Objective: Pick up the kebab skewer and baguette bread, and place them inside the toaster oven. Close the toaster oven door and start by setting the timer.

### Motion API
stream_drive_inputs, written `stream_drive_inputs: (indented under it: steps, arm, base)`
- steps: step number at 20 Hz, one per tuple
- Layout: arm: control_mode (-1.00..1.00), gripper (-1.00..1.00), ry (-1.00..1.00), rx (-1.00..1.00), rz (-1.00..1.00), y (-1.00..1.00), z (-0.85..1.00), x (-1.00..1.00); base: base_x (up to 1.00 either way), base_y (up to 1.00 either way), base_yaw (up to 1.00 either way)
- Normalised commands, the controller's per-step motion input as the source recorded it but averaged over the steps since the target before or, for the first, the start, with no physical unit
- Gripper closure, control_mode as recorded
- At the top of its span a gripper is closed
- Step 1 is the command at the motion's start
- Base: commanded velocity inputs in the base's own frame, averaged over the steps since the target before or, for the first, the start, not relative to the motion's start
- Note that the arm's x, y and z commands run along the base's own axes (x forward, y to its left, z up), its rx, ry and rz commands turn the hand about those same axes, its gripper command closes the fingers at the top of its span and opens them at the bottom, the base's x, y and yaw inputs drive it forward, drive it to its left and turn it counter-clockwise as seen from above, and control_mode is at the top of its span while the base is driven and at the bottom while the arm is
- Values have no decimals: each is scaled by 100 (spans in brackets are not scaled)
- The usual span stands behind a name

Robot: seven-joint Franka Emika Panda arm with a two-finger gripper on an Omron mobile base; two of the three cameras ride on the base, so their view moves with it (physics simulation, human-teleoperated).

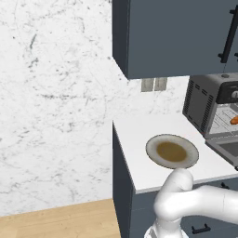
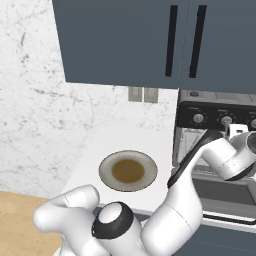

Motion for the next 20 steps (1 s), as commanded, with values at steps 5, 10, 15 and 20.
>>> stream_drive_inputs:
  steps: [5, 10, 15, 20]
  arm:
    - [-100, -100, 4, 23, -35, 0, 32, -71]
    - [-100, -100, 2, 48, -48, 0, 6, -83]
    - [-100, -100, 1, 54, -52, 0, 0, -60]
    - [-100, -100, 9, 50, -50, 0, 0, -25]
  base:
    - [0, 0, 0]
    - [0, 0, 0]
    - [0, 0, 0]
    - [0, 0, 0]
